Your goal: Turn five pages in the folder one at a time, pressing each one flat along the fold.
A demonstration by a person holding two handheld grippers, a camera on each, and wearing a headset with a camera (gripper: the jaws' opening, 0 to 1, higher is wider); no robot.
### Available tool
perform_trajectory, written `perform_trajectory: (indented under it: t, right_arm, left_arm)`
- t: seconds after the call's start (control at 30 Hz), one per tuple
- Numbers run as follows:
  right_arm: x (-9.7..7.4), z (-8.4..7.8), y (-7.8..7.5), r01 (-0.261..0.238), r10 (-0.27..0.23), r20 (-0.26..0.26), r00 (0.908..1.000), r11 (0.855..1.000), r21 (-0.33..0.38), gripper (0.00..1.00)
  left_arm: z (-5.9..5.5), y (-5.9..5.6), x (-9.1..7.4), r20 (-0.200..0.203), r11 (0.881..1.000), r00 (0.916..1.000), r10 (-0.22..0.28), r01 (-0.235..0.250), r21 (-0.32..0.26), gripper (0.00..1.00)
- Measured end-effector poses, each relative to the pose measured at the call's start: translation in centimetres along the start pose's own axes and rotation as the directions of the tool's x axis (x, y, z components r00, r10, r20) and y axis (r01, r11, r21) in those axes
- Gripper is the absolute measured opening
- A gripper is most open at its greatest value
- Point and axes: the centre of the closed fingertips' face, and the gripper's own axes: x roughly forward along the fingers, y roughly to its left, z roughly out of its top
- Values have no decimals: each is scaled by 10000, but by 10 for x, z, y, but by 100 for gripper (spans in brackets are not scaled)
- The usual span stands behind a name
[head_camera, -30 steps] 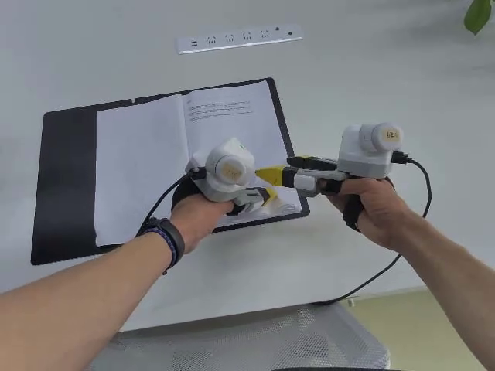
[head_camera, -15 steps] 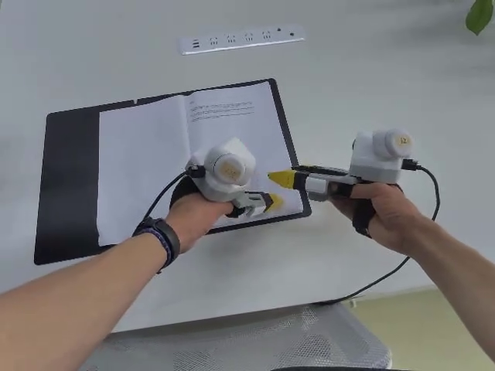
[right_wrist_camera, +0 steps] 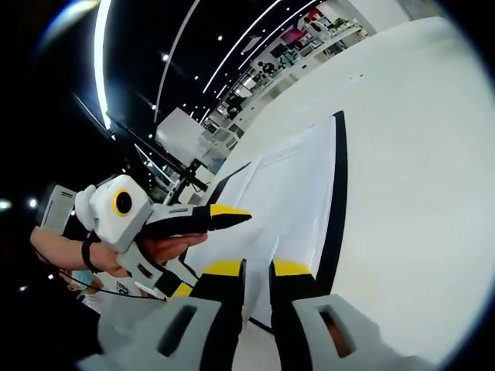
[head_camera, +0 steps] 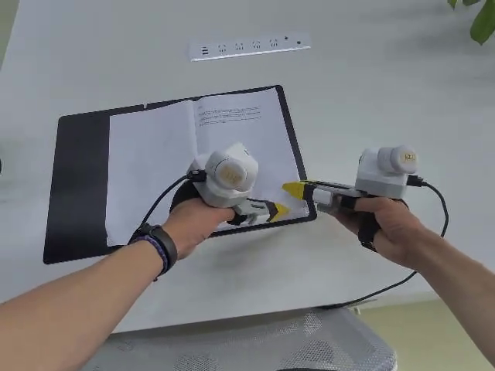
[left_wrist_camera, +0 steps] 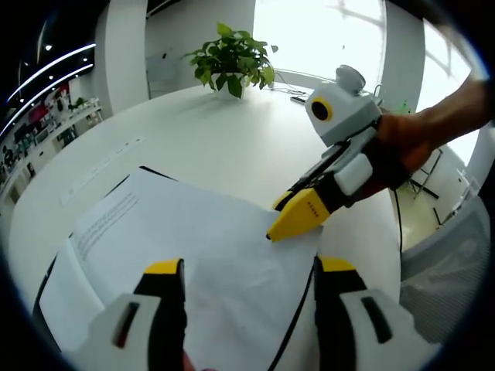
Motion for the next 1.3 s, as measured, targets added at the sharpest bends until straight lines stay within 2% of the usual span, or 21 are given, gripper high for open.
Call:
perform_trajectory:
  t: [0.1,0.7,1.0,1.3]
  right_arm:
    - [0,3,0,54,-53,153,9999,10000,-82,1]
    - [1,9,9,278,-288,407,9988,9993,244,0]
    - [3,16,15,335,-356,663,9972,9989,328,0]
    - [8,25,31,244,-255,866,9959,9996,138,0]
  left_arm:
    - [1,1,-8,110,10000,9999,35,-35,0,68]
    - [2,27,-50,711,9958,9949,720,-677,-615,69]
    - [-7,39,-71,811,9919,9919,973,-900,-892,70]
    - [-14,53,-97,1107,9823,9830,1464,-1313,-1339,71]
